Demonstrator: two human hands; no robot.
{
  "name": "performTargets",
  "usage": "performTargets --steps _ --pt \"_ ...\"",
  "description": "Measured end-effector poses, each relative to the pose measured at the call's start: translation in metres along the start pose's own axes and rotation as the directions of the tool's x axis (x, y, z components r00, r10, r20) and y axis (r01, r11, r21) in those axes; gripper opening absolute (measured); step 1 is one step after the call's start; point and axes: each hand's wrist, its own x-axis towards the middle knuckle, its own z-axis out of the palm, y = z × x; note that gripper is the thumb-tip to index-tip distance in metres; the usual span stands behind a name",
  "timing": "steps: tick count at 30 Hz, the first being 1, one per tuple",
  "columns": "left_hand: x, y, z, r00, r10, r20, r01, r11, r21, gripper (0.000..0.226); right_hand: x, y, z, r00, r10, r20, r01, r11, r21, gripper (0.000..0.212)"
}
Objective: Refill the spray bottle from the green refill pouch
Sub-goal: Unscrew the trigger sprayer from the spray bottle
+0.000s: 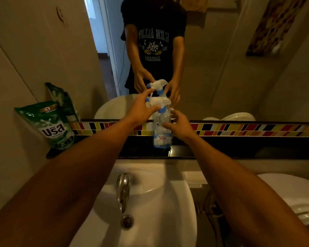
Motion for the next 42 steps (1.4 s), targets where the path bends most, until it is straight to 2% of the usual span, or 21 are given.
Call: performTargets --steps 2,6,14,19,26,31,38,42 --pt "0.009 0.002 0.001 0.999 0.029 0.043 -0.030 0.999 0.025 0.059 0.007 0.003 -0.002 0.999 0.002 0.041 -0.003 1.000 0.010 0.068" --pt "0.019 0.000 0.002 0.994 0.001 0.105 -0.007 0.998 0.062 0.044 0.015 0.009 0.002 0.996 0.000 0.088 -0.006 0.998 0.068 0.051" --pt "0.038 -0.001 -0.014 0.987 -0.006 0.160 0.003 1.000 0.017 0.033 0.017 0.012 0.004 0.995 -0.013 0.099 0.002 0.994 0.111 0.044" --pt "0.048 0.017 -0.036 0.992 0.051 0.113 -0.055 0.998 0.028 0.034 0.011 -0.001 0.001 0.996 -0.030 0.079 0.023 0.995 0.092 0.049" --pt "0.052 0.051 -0.079 0.992 0.128 0.010 -0.128 0.992 -0.004 0.034 -0.006 -0.019 -0.004 0.999 -0.041 0.020 0.040 0.998 0.043 0.042" --pt "0.054 0.055 -0.112 0.987 0.156 -0.038 -0.156 0.988 -0.005 0.034 -0.017 -0.024 -0.007 0.997 -0.061 -0.040 0.062 0.998 0.016 0.046" --pt "0.048 0.044 -0.140 0.986 0.112 -0.121 -0.124 0.987 -0.102 0.034 -0.026 -0.030 -0.010 0.995 -0.043 -0.087 0.043 0.999 0.001 0.046" --pt "0.045 0.025 -0.150 0.990 0.036 -0.137 -0.058 0.985 -0.161 0.034 -0.029 -0.032 -0.012 0.993 -0.042 -0.107 0.041 0.999 -0.008 0.046"
